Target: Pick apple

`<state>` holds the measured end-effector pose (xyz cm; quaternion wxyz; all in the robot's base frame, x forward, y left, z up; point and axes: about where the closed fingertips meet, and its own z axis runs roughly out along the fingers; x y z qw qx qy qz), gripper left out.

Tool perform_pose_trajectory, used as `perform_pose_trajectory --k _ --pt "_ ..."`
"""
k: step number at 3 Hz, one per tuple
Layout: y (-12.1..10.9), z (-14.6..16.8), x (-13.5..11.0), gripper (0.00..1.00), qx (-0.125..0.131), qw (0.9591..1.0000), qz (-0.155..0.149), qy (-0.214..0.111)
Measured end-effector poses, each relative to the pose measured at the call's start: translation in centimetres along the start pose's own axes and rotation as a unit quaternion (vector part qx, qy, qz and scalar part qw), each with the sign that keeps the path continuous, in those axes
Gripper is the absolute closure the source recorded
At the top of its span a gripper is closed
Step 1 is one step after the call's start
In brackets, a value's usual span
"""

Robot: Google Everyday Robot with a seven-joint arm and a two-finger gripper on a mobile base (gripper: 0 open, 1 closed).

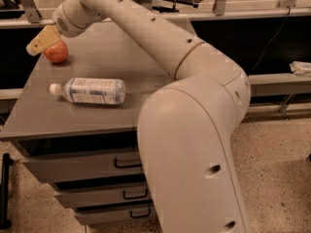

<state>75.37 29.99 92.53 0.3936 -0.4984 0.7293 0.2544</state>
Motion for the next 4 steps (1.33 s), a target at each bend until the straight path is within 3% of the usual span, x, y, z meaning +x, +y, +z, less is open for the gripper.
perform_pose_trajectory --k 1,3,4 --pt "0.2 2.7 1.7 0.0 0.011 0.9997 0.015 0.013" --pt "-0.6 5.9 3.3 0.0 0.004 0.9995 0.028 0.015" --pt "-1.7 6.7 2.7 0.2 0.009 0.9997 0.021 0.005"
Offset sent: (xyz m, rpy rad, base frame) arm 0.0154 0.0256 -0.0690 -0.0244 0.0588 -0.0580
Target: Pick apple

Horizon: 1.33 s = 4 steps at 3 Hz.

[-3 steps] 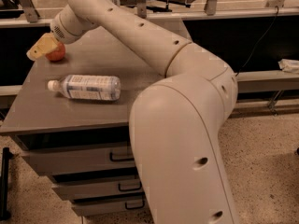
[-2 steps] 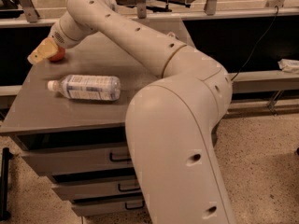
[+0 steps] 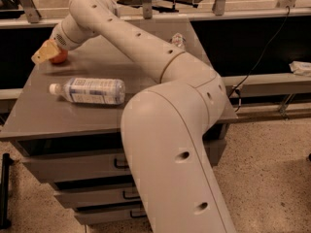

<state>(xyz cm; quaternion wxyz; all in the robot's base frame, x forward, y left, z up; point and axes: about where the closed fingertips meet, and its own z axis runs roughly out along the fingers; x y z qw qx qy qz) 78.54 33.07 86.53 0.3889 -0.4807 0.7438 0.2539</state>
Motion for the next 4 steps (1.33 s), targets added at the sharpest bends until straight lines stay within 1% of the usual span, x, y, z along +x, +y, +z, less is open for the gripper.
perform_pose_trajectory --k 1,2,3,4 --pt "-0.7 -0.1 -0.2 0.43 0.006 1.0 -0.004 -0.005" --pt "-1.0 -1.0 -0.2 0.65 0.011 0.9998 -0.008 -0.011" --pt "-1.2 -4.5 -1.7 0.95 -0.012 0.9982 -0.023 -0.053" --pt "-1.1 -9.2 -3.9 1.0 -0.055 0.9904 -0.056 -0.114"
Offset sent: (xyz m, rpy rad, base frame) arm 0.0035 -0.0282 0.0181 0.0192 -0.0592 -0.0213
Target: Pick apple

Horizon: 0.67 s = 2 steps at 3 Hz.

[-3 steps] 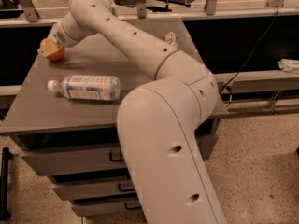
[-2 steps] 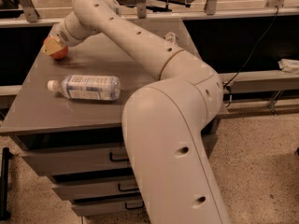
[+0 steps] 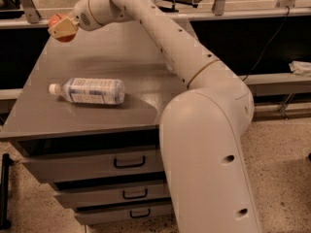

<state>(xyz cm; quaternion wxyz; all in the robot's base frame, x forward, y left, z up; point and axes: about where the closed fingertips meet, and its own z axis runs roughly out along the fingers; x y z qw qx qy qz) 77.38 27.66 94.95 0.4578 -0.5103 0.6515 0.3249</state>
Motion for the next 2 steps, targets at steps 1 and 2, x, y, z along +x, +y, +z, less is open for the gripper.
perform_pose_trajectory --k 1,2 --pt "0.1 -4.26 -0.63 1.0 -0.036 0.9981 -0.024 -0.043" --pt "0.37 -4.78 -0.75 1.0 -0.045 0.9972 -0.032 -0.05"
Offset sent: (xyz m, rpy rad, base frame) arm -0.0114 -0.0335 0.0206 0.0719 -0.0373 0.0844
